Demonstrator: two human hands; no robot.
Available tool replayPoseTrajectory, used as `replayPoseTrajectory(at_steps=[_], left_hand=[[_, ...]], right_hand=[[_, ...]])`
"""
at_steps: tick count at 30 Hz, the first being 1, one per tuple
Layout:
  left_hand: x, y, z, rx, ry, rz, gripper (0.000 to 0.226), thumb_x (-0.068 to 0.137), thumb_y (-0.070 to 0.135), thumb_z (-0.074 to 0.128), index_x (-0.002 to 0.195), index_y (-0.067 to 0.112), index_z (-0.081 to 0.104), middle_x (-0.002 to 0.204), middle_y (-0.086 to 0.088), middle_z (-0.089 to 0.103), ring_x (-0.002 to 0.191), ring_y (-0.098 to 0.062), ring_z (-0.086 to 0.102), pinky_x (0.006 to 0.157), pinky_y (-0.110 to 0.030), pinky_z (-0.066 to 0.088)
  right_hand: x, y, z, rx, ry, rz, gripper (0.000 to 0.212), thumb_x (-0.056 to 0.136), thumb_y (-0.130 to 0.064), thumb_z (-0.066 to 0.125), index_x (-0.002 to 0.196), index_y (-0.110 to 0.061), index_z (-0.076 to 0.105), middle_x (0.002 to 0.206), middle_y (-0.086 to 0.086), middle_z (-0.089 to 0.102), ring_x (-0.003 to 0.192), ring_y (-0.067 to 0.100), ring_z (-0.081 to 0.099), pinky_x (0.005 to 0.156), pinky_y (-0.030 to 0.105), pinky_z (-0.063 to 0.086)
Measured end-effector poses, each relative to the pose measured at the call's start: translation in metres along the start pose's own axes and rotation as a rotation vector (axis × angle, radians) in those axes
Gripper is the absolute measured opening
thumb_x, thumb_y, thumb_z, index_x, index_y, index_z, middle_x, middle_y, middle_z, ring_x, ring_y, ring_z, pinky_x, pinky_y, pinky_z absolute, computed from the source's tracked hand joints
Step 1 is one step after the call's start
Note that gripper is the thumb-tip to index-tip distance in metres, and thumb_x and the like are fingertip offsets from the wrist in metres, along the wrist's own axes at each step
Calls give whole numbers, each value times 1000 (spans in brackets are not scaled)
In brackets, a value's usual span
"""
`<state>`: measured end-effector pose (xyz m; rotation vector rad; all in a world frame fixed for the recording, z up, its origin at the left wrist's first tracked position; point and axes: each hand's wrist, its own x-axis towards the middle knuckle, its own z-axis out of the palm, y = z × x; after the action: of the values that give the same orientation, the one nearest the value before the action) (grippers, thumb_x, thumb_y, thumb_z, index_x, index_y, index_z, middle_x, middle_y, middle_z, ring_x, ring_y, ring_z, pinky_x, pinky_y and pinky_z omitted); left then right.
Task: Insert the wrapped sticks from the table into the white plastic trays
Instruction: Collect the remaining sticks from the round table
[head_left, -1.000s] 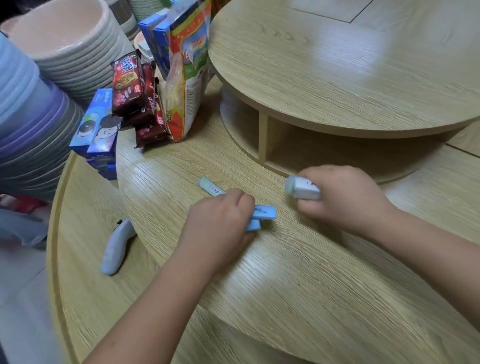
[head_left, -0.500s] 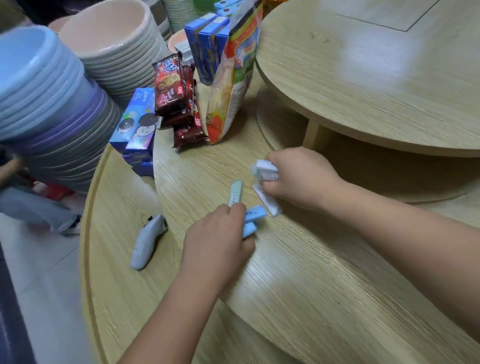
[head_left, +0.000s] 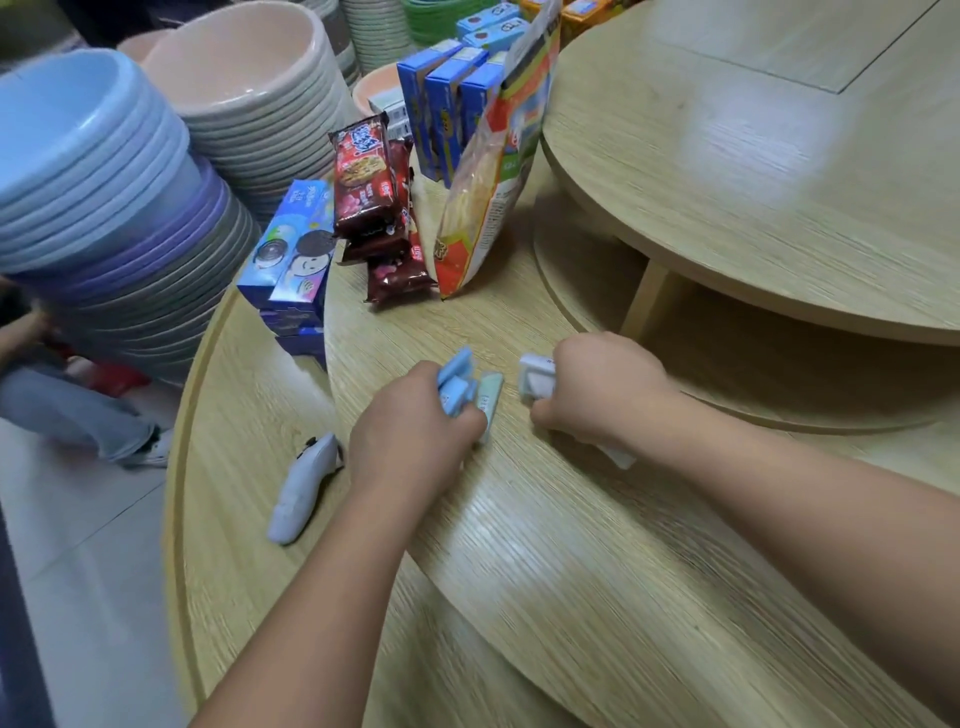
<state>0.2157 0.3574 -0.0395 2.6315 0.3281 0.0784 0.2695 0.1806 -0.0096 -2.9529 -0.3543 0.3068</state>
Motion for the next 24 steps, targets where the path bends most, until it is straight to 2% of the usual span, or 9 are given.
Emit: replayPoseTrajectory(at_steps=[4, 8, 11, 15, 18, 21, 24], left_hand=[[2, -5, -1, 36, 32, -13, 27, 77, 41, 59, 69, 25, 39, 67, 5, 53, 59, -13, 50, 49, -28, 28], [1, -9, -3, 71, 19, -11, 25, 79, 40, 60, 72, 23, 42, 69, 4, 53, 60, -16, 49, 48, -29, 26], [2, -7, -1, 75, 1, -25, 23, 80, 39, 59, 79, 20, 46, 74, 2, 54, 65, -20, 52, 52, -31, 31], [5, -8, 0, 66, -20, -29, 23, 80, 37, 60, 85, 19, 47, 79, 1, 54, 70, -23, 53, 54, -31, 34], [4, -11, 0, 44, -22, -13, 24, 81, 36, 61, 84, 19, 44, 78, 1, 52, 66, -19, 50, 51, -30, 30], [6, -13, -1, 27, -49, -6, 28, 82, 40, 63, 86, 21, 43, 80, 2, 52, 67, -15, 49, 51, -30, 29], [7, -14, -3, 26, -80, 10, 30, 82, 41, 65, 89, 21, 44, 83, 1, 52, 70, -17, 50, 52, -30, 30]], right_hand=[[5, -4, -9, 85, 40, -42, 30, 75, -38, 67, 64, -18, 49, 61, -2, 50, 54, 13, 48, 46, 26, 32], [6, -13, -6, -45, 35, -81, 28, 80, -32, 65, 67, -21, 42, 68, -3, 48, 57, 12, 43, 46, 26, 27], [2, -15, 1, -54, 69, -110, 33, 81, -35, 62, 67, -23, 36, 68, -4, 45, 61, 15, 44, 47, 28, 26], [1, -11, -5, -5, 53, -255, 33, 80, -42, 64, 68, -26, 38, 72, -6, 46, 62, 12, 45, 51, 30, 34], [-4, 1, -9, -121, -30, -405, 27, 83, -52, 64, 85, -28, 52, 78, -10, 51, 68, 10, 51, 55, 30, 44], [-7, 10, -8, -180, -91, -439, 28, 84, -53, 63, 99, -30, 56, 89, -11, 57, 77, 11, 57, 64, 33, 54], [-4, 10, -11, -188, -127, -476, 25, 83, -50, 62, 98, -31, 57, 84, -11, 59, 74, 10, 57, 64, 35, 54]])
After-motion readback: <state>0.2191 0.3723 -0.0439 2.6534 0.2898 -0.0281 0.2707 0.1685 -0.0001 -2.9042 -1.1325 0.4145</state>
